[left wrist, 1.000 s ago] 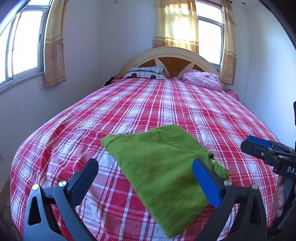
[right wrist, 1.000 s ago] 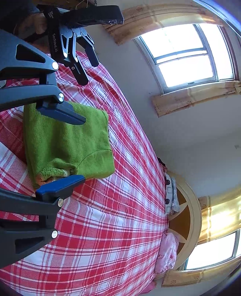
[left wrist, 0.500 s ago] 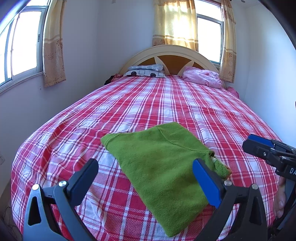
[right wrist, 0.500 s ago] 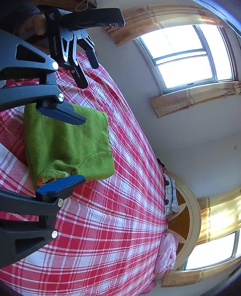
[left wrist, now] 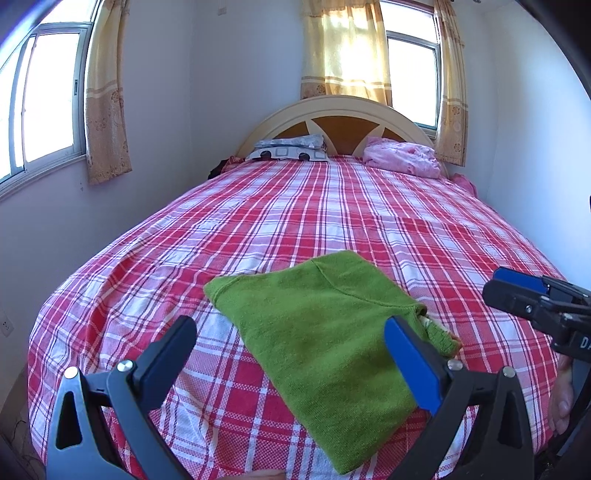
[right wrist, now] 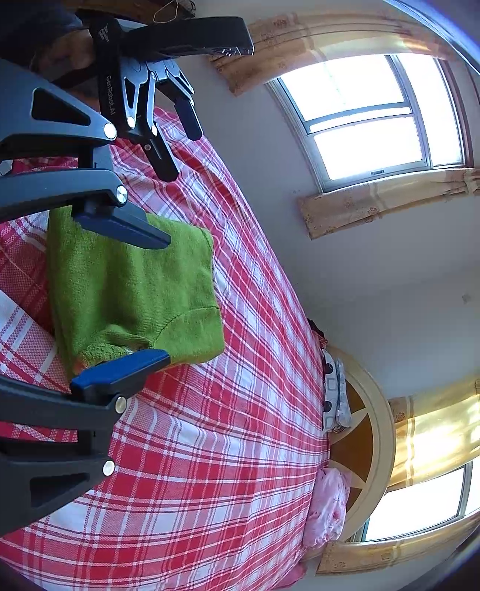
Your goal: Fold small clothes
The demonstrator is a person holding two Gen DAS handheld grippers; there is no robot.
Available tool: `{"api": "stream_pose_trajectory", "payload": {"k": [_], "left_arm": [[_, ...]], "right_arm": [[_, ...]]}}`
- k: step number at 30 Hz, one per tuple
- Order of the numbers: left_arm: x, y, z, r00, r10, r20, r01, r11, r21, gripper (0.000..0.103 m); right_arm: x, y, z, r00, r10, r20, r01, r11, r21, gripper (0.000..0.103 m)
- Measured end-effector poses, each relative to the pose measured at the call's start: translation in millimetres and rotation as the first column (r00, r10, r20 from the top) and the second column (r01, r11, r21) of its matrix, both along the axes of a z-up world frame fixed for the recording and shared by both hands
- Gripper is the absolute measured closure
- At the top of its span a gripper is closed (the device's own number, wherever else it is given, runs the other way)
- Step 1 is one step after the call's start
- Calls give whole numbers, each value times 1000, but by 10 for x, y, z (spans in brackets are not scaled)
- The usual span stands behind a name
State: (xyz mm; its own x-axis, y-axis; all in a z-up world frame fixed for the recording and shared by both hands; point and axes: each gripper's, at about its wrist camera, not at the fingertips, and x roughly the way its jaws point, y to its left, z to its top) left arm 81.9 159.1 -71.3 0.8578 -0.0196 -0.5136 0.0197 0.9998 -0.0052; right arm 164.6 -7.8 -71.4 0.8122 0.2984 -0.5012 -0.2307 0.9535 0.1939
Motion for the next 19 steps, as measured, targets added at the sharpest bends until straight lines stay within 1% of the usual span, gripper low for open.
{"api": "stream_pose_trajectory", "payload": {"k": [4, 11, 14, 16, 19], "left_arm": [[18, 21, -3, 1000, 8, -4, -8, 1000, -1, 0], [52, 67, -39, 1000, 25, -15, -25, 1000, 5, 0], [33, 76, -45, 1000, 26, -2, -26, 1000, 8, 0], [11, 80, -36, 999, 27, 22, -27, 1000, 11, 0], [21, 88, -36, 1000, 19, 22, -19, 1000, 11, 0]], "right_arm": [[-23, 38, 23, 1000, 10, 9, -10, 1000, -5, 45], [-9, 65, -20, 1000, 19, -6, -19, 1000, -11, 45], [-8, 73, -32, 1000, 20, -8, -20, 1000, -11, 45], [-12, 81, -35, 1000, 21, -7, -21, 1000, -12, 45], [-10, 79, -37, 1000, 20, -9, -20, 1000, -12, 45]]}}
